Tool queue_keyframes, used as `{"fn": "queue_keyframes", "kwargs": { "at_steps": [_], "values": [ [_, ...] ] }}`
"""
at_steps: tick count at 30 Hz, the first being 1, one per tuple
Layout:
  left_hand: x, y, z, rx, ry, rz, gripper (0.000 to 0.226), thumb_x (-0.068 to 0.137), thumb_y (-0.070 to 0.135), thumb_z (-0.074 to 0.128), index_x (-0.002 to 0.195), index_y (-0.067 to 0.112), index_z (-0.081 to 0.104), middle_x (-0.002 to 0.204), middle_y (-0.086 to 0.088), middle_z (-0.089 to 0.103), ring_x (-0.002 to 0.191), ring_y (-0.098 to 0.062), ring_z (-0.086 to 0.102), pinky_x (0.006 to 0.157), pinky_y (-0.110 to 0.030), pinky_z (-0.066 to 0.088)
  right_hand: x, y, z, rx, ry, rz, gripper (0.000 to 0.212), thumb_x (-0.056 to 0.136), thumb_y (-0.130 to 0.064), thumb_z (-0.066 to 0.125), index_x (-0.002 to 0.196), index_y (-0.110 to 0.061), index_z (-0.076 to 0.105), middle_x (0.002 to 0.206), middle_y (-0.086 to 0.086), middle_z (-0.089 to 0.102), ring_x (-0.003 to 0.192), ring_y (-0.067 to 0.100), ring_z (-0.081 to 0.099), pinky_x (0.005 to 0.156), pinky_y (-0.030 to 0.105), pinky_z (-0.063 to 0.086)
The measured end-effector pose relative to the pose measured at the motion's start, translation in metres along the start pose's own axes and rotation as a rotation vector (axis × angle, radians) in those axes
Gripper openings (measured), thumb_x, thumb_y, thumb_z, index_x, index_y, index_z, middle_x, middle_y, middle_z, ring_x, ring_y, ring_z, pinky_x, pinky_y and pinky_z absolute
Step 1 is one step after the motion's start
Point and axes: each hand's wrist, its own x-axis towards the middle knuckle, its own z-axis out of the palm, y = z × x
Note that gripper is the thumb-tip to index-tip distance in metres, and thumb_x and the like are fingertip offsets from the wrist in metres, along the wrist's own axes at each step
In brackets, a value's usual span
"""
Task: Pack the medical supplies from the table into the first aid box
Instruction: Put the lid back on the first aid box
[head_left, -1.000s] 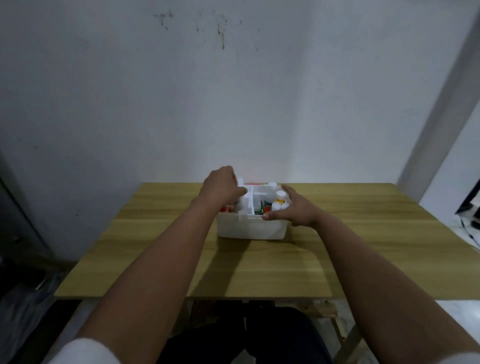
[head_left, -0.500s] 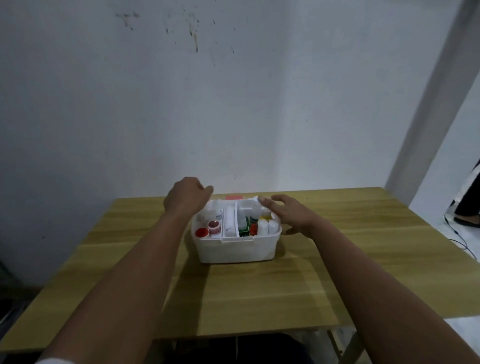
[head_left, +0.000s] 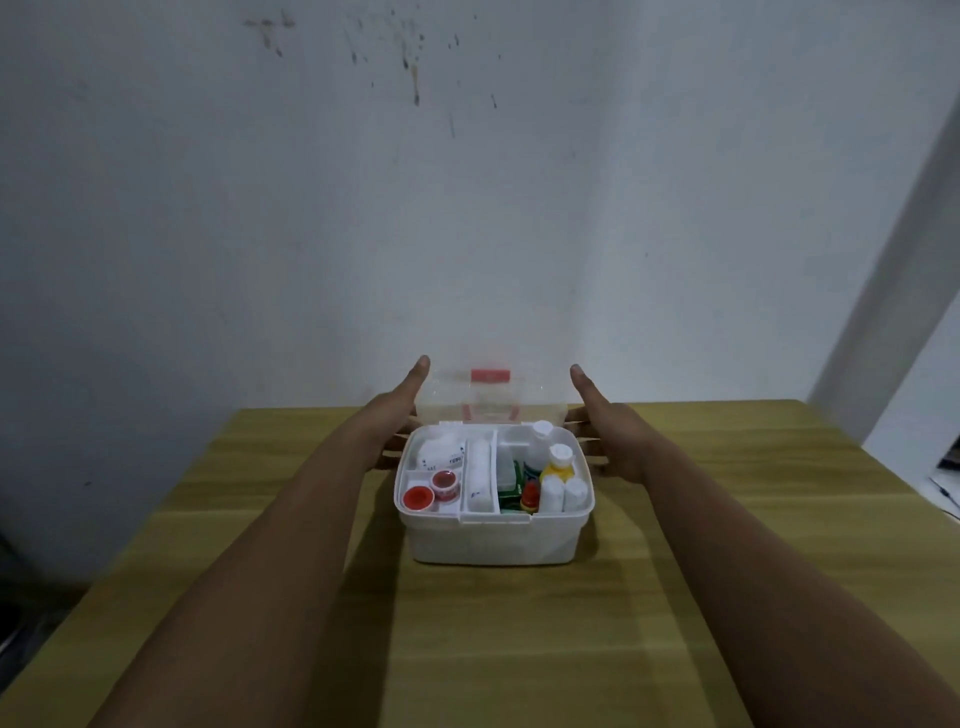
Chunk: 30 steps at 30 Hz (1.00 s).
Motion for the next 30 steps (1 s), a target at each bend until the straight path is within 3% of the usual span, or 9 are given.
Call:
{"fn": "queue_keyframes", "kwargs": {
  "at_steps": [6,9,12,14,16,20,22,25,30],
  "values": [
    [-0.041,0.018,0.002,-0.037,-0.01,0.118,0.136,0.046,0.107,0.04,0.153,0.024,0.045,0.157,-0.01,0.049,0.142,-0.037,0.045,0.119,-0.061,0.031,-0.035,-0.013,0.001,0.006,0.028,-0.139,0.105,0.065,-0.099,0.044,0.137,-0.024,0.059,0.132,0.0,0.067,0.116,0.027,0.063,0.104,0.055,0.047],
    [-0.066,0.015,0.005,-0.06,0.043,0.168,0.121,0.062,0.101,0.037,0.155,0.022,0.044,0.159,-0.008,0.046,0.141,-0.034,0.047,0.116,-0.056,0.036,-0.057,-0.011,0.002,-0.012,0.061,-0.218,0.113,0.059,-0.103,0.04,0.139,-0.026,0.058,0.136,0.0,0.064,0.118,0.027,0.061,0.106,0.06,0.043],
    [-0.092,0.004,0.007,-0.034,0.082,0.223,0.105,0.079,0.094,0.033,0.151,0.02,0.047,0.156,-0.005,0.049,0.136,-0.031,0.049,0.105,-0.048,0.041,-0.082,-0.002,0.003,-0.077,0.102,-0.305,0.109,0.062,-0.102,0.038,0.128,-0.018,0.064,0.134,0.007,0.064,0.116,0.029,0.062,0.102,0.056,0.046],
    [-0.11,-0.008,0.009,-0.008,0.114,0.273,0.094,0.087,0.088,0.032,0.147,0.018,0.051,0.14,-0.003,0.056,0.122,-0.028,0.054,0.101,-0.045,0.044,-0.098,0.008,0.006,-0.119,0.132,-0.414,0.1,0.076,-0.09,0.045,0.13,-0.007,0.064,0.136,0.013,0.063,0.12,0.03,0.062,0.101,0.046,0.048],
    [-0.124,-0.027,0.012,0.068,0.148,0.366,0.086,0.092,0.082,0.035,0.144,0.017,0.055,0.136,0.001,0.058,0.121,-0.025,0.056,0.108,-0.047,0.044,-0.114,0.023,0.01,-0.17,0.144,-0.512,0.091,0.079,-0.08,0.054,0.137,-0.011,0.062,0.14,0.008,0.062,0.128,0.024,0.059,0.099,0.034,0.045],
    [-0.139,-0.07,0.02,0.203,0.148,0.482,0.083,0.089,0.075,0.055,0.157,0.03,0.044,0.16,-0.001,0.046,0.142,-0.023,0.048,0.11,-0.038,0.04,-0.132,0.054,0.022,-0.402,0.147,-0.565,0.094,0.073,-0.073,0.072,0.15,-0.023,0.048,0.156,0.002,0.047,0.14,0.023,0.046,0.112,0.043,0.042],
    [-0.149,-0.083,0.027,0.198,0.176,0.511,0.084,0.088,0.063,0.068,0.159,0.031,0.039,0.161,0.0,0.044,0.142,-0.021,0.048,0.104,-0.032,0.042,-0.139,0.065,0.026,-0.469,0.146,-0.595,0.106,0.068,-0.067,0.081,0.155,-0.025,0.039,0.16,0.0,0.04,0.143,0.021,0.041,0.115,0.046,0.04],
    [-0.159,-0.099,0.036,0.284,0.24,0.61,0.103,0.076,0.054,0.085,0.162,0.028,0.033,0.165,0.002,0.038,0.142,-0.018,0.046,0.107,-0.033,0.044,-0.146,0.076,0.032,-0.534,0.206,-0.611,0.123,0.054,-0.072,0.085,0.157,-0.029,0.031,0.16,-0.004,0.038,0.142,0.02,0.043,0.111,0.049,0.044],
    [-0.157,-0.116,0.049,0.365,0.325,0.675,0.117,0.069,0.055,0.089,0.163,0.027,0.026,0.168,0.002,0.032,0.145,-0.021,0.045,0.11,-0.047,0.049,-0.144,0.088,0.039,-0.538,0.289,-0.653,0.122,0.051,-0.074,0.085,0.153,-0.033,0.031,0.155,-0.008,0.044,0.135,0.017,0.049,0.102,0.048,0.051]
  ]
}}
